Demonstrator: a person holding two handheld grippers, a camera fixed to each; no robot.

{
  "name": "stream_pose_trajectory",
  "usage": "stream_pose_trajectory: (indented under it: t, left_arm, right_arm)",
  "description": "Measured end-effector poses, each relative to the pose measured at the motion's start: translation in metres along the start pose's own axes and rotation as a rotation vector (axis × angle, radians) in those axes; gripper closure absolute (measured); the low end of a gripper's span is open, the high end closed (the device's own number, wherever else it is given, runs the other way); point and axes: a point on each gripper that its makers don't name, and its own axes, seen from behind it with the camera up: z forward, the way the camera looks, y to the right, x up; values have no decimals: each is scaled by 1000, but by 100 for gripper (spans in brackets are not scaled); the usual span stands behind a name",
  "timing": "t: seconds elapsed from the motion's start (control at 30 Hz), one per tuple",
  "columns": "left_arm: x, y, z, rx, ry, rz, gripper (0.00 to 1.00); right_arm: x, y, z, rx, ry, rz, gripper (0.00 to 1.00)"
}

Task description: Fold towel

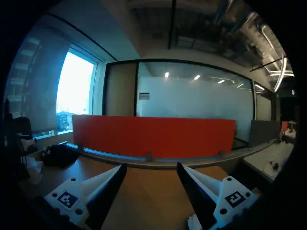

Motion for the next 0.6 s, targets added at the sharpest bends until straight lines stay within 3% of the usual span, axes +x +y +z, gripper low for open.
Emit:
stream_pose_trajectory:
  t: [0.37,0.6]
  left_arm:
    - [-16,8,5,-12,21,-1,3]
    - [-42,12,9,-23,21,-9,3]
  right_arm:
    - [-4,-9,5,10,-11,-17,0]
    - [-5,-14,2,10,-10,-27,0]
